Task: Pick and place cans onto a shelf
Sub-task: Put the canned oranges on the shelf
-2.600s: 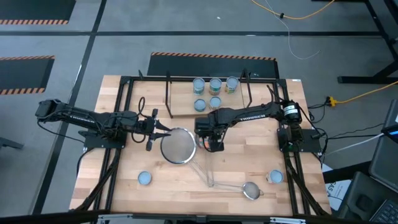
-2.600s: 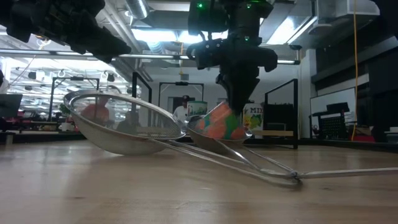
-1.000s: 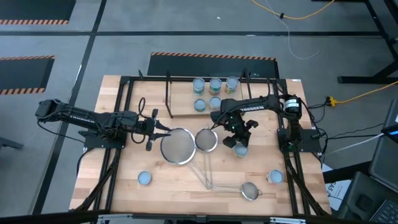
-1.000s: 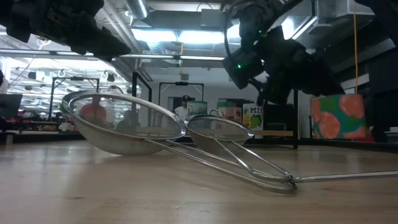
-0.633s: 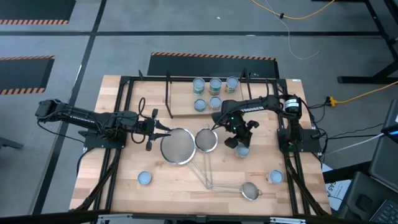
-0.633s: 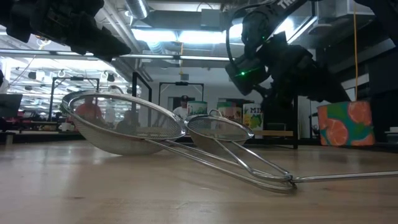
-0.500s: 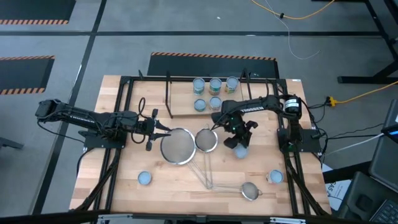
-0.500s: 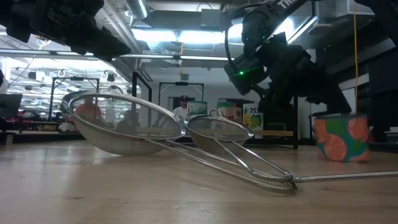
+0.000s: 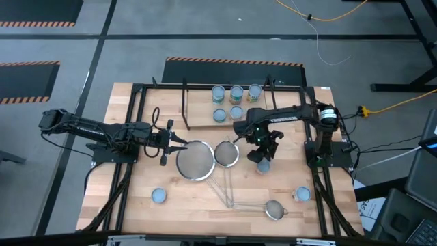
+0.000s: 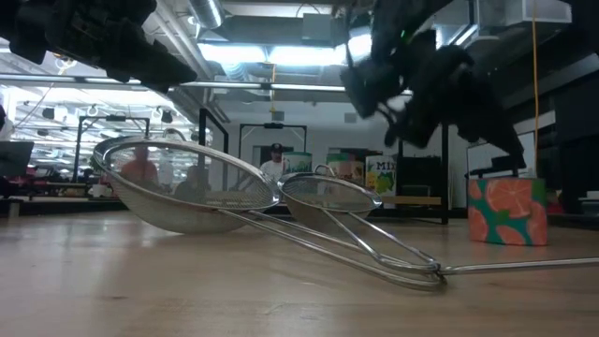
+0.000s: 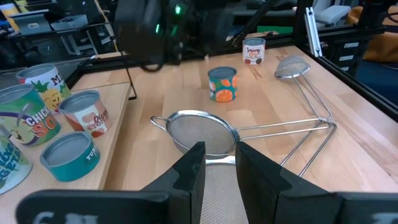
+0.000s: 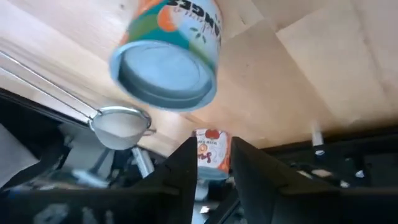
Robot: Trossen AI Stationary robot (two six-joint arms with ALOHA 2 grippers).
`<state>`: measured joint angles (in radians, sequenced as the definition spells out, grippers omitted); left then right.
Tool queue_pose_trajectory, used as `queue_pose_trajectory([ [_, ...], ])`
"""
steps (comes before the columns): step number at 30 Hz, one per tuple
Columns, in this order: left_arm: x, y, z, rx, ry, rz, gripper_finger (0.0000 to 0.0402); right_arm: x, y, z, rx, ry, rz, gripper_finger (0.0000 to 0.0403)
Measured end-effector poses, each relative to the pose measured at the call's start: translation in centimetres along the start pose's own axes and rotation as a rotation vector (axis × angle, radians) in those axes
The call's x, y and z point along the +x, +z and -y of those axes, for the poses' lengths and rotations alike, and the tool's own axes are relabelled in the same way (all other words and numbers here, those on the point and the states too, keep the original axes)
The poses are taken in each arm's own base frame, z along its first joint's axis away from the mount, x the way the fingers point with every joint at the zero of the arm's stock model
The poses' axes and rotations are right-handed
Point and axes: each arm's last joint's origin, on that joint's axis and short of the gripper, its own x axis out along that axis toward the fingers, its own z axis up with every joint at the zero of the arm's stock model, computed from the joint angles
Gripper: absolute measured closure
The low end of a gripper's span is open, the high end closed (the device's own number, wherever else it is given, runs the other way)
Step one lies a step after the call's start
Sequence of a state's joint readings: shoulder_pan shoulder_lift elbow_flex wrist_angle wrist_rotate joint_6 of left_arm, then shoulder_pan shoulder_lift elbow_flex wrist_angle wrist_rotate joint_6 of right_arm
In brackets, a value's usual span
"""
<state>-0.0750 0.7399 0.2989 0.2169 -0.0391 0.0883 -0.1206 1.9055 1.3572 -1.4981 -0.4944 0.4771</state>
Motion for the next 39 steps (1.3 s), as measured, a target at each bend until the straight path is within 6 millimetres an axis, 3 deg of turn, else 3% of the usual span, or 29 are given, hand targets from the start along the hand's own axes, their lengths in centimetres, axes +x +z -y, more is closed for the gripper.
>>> queue_pose_trajectory([
  [5,0.0,0.0,0.0,0.000,-0.004,0.001,0.0320,-0.8,-1.9,-1.4,0.026,-0.045,0.197,0.0301],
  [12,0.0,0.0,0.0,-0.005,-0.004,0.001,0.0320,-0.3,-2.0,-4.2,0.035,0.016,0.392,0.0301],
  [24,0.0,0.0,0.0,-0.006,-0.004,-0.004,0.0320,0.4,-2.4,-5.5,0.171,0.005,0.476,0.0301],
  [39,0.0,-0.1,0.0,-0.006,-0.005,-0.006,0.0320,1.8,-3.7,-6.9,0.218,-0.036,0.525,0.0301],
])
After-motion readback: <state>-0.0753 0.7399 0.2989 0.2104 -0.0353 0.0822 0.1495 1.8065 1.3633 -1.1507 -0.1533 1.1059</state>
